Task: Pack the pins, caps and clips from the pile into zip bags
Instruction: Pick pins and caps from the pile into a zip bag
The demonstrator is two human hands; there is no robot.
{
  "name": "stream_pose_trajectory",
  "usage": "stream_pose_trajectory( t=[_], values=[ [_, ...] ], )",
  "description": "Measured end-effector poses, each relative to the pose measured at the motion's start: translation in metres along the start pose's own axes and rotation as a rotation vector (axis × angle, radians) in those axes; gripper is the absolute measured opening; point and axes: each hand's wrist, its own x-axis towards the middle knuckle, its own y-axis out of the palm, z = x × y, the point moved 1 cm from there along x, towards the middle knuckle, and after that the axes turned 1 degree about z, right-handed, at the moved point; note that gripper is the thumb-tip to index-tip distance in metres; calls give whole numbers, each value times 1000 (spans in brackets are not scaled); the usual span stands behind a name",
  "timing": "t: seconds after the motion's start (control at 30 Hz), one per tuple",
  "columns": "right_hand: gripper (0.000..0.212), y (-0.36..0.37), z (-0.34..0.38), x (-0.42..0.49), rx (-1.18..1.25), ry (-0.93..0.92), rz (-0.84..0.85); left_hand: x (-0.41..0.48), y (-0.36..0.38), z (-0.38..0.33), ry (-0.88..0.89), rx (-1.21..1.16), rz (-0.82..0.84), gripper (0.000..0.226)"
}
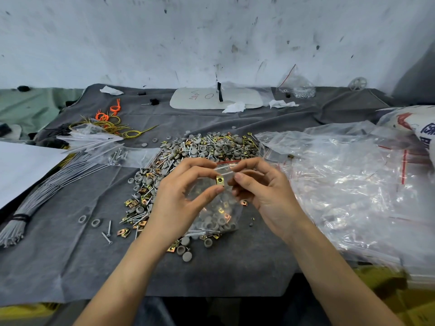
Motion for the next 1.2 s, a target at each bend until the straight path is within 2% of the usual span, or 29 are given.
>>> stream_pose_trajectory(
  t=[0.13,0.27,0.37,0.5,0.6,0.7,0.77,0.87,1.2],
  values=[
    [9,5,-2,-3,-15,66,69,0,0,-2,25,36,8,26],
    [20,10,-2,-4,10,128,113,1,0,-4,89,130,-5,29],
    [19,10,-2,-3,-23,134,115,1,0,-6,134,199,11,31],
    [6,6,3,-1,-125,155,160,3,-4,-4,133,132,85,34],
    [14,2,8,2,-198,184,204,5,-6,-4,138,103,105,28],
    [9,1,11,4,-236,192,224,6,-5,-3,126,91,109,23],
    [8,1,13,4,-258,173,237,6,-5,-3,93,63,92,21],
    [17,3,13,2,-337,105,238,6,-4,-4,34,-5,59,14],
    [17,7,11,1,-473,-50,70,5,-1,-1,-66,-83,-23,12]
  ],
)
